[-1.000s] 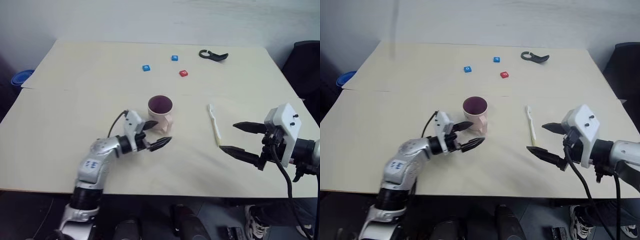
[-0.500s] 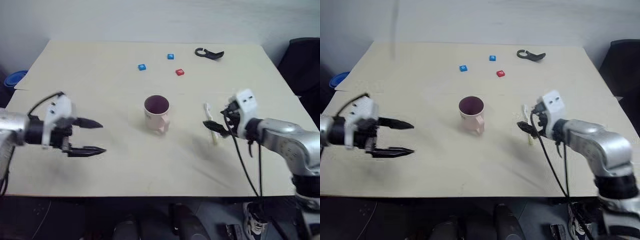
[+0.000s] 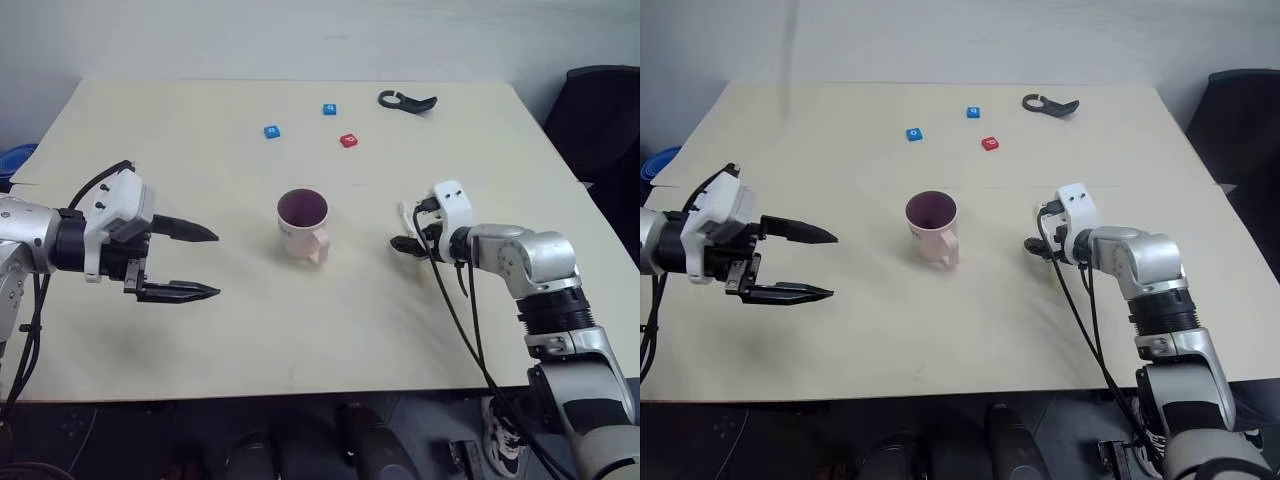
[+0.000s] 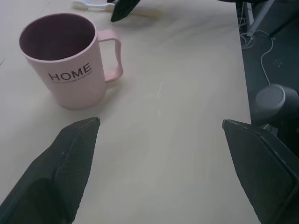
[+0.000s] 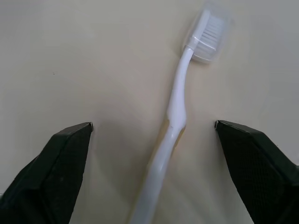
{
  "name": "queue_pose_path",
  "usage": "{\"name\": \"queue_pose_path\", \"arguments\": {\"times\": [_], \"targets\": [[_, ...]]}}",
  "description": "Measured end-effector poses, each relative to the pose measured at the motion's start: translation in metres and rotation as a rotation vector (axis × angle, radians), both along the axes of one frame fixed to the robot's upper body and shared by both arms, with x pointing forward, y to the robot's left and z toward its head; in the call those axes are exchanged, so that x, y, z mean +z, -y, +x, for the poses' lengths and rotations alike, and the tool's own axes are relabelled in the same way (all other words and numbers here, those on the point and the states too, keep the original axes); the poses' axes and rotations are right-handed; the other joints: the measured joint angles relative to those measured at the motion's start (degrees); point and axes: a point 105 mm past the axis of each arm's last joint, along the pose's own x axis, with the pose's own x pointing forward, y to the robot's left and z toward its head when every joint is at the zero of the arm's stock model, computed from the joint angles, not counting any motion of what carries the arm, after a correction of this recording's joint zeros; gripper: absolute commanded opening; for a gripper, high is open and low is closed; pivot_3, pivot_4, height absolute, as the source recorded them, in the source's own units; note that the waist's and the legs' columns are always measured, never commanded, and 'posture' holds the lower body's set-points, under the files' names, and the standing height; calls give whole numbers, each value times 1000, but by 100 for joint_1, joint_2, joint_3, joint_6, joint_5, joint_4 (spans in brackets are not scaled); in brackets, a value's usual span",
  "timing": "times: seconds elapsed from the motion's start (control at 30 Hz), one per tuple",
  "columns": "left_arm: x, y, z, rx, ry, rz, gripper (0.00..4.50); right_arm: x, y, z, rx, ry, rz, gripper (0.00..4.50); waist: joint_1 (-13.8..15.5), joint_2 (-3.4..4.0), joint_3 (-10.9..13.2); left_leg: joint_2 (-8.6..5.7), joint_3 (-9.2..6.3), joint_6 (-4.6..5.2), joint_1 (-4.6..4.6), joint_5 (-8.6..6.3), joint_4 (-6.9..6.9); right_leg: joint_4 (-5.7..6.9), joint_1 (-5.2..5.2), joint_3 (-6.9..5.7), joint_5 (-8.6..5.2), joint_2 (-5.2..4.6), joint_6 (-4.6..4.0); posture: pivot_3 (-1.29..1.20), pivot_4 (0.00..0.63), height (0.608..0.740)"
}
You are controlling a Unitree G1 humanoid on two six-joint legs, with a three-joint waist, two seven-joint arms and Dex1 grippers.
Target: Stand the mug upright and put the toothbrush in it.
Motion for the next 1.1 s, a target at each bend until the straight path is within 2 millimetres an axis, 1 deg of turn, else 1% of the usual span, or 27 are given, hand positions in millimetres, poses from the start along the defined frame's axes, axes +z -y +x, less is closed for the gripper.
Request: {"name": "queue_pose_path", "arguments": {"times": [0.1,0.23,0.3,0.33,0.37,0.53,0.6,0.67,0.7,0.77,0.8,0.87,0.9,0.93,0.97,1.0,1.03,1.1], "targets": [[1,1,1,2,9,-3,4500,-1,-2,1,4,6,-1,2568,-38,-1,0,3,-9,-6,2,3,-1,7,0,-3,0,4,0,0,150,740],[8,7,4,-12,42,-19,4500,-1,-8,2,15,10,16,1280,-94,-1,-1,6,-9,-8,3,4,-4,7,-1,-3,0,8,0,0,150,740],[9,8,5,-16,46,-20,4500,-1,-10,1,23,9,25,528,-125,-1,-1,7,-12,-10,2,5,-5,7,-1,-4,0,7,0,0,150,740],[9,8,5,-18,45,-21,4500,-1,-10,2,26,10,24,224,-139,-1,-1,7,-13,-10,2,6,-5,7,-2,-5,0,7,0,0,150,740],[9,8,5,-18,45,-21,4500,-1,-11,1,30,10,25,75,-151,-1,-1,7,-14,-11,2,6,-6,7,-1,-6,0,7,0,0,150,740],[10,8,8,-9,54,-31,4500,-1,-13,0,58,24,33,79,-177,-1,-1,7,-18,-12,-1,6,-6,7,-1,-9,0,6,0,0,150,740],[10,3,12,24,51,-50,4500,1,-16,-2,77,50,52,79,-184,-1,-1,7,-18,-13,-1,7,-6,7,-2,-9,0,6,0,0,150,740],[10,-5,18,72,48,-71,4500,9,-26,-1,102,104,120,79,-213,1,0,7,-16,-14,-1,8,-7,12,-8,-5,0,8,0,0,150,740],[12,-10,20,100,51,-88,4500,18,-35,0,120,149,169,79,-229,2,1,8,-17,-16,-4,9,-7,23,-14,-3,0,9,0,0,150,740],[19,-19,21,153,55,-135,4500,45,-58,3,168,238,295,79,-262,5,4,13,-19,-19,-5,10,-7,48,-18,-3,0,11,0,0,150,740],[25,-23,20,174,59,-171,4500,69,-77,2,210,305,380,79,-288,6,4,16,-23,-21,-6,11,-8,53,-20,-2,0,13,0,0,150,740],[30,-25,19,190,69,-196,4500,95,-100,-2,277,374,454,79,-322,9,6,17,-31,-24,-2,11,-9,59,-21,-6,-2,11,-4,0,150,740],[32,-30,18,218,79,-220,4500,130,-136,-13,370,467,552,79,-352,9,5,21,-34,-30,-1,11,-11,63,-20,-20,-6,8,-10,0,150,740],[32,-31,18,229,77,-224,4500,140,-146,-17,394,494,582,79,-360,9,5,27,-34,-32,1,10,-10,65,-20,-23,-8,4,-14,0,150,740],[29,-33,18,244,71,-225,4500,150,-162,-23,433,518,622,79,-363,9,5,25,-33,-34,-2,11,-10,66,-20,-36,-10,3,-18,0,150,740],[25,-36,17,263,61,-226,4500,155,-174,-27,445,526,658,79,-364,5,3,26,-34,-36,-2,11,-10,68,-19,-58,-15,-3,-27,0,150,740],[22,-40,16,287,53,-229,4500,154,-183,-26,438,514,694,79,-352,2,1,24,-37,-36,-6,11,-8,70,-18,-74,-17,-12,-30,0,150,740],[21,-42,15,307,56,-232,4500,147,-194,-24,423,484,718,79,-336,-1,-1,22,-41,-34,-13,11,-3,69,-18,-87,-17,-23,-31,0,150,740]]}}
